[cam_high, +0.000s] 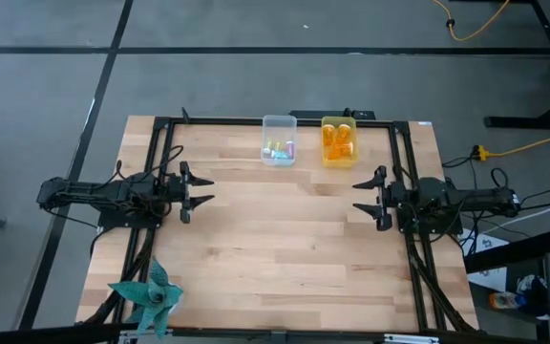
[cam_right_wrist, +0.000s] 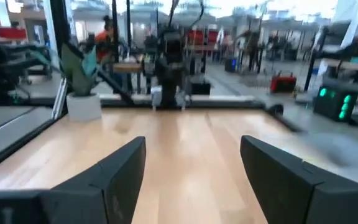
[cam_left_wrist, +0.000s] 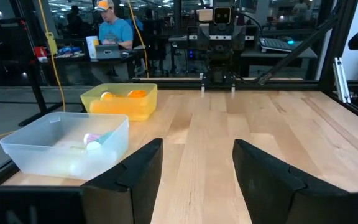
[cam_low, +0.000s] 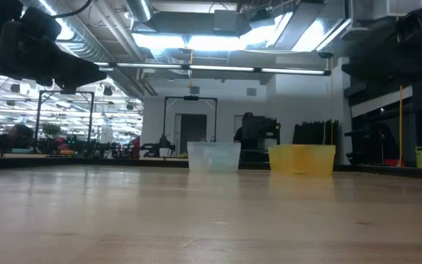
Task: Pick and place medicine bottles into bin by pill shape (circle, oval)
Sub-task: Return to Home Position
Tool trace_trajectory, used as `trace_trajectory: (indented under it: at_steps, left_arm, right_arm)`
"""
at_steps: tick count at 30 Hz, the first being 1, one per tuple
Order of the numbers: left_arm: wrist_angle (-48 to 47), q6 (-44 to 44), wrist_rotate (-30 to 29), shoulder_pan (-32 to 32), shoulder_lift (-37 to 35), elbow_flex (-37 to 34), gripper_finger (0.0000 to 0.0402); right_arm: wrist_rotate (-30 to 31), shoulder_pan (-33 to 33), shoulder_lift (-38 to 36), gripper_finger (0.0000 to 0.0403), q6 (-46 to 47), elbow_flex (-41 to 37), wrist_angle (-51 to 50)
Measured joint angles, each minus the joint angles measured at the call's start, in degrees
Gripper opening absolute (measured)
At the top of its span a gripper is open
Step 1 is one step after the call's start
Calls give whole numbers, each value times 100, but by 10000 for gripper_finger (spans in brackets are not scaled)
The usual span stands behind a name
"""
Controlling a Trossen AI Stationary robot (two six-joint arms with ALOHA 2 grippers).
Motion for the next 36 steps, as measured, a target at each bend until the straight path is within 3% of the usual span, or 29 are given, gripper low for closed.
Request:
trace_trajectory:
  at_steps: [7, 36]
  left_arm:
    - [0, 0, -2, 2, 0, 0, 190]
    - [0, 0, -2, 0, 0, 0, 190]
  right_arm:
    - [-797, 2, 4, 265, 243, 0, -107]
    - [-784, 2, 7, 265, -31, 0, -103]
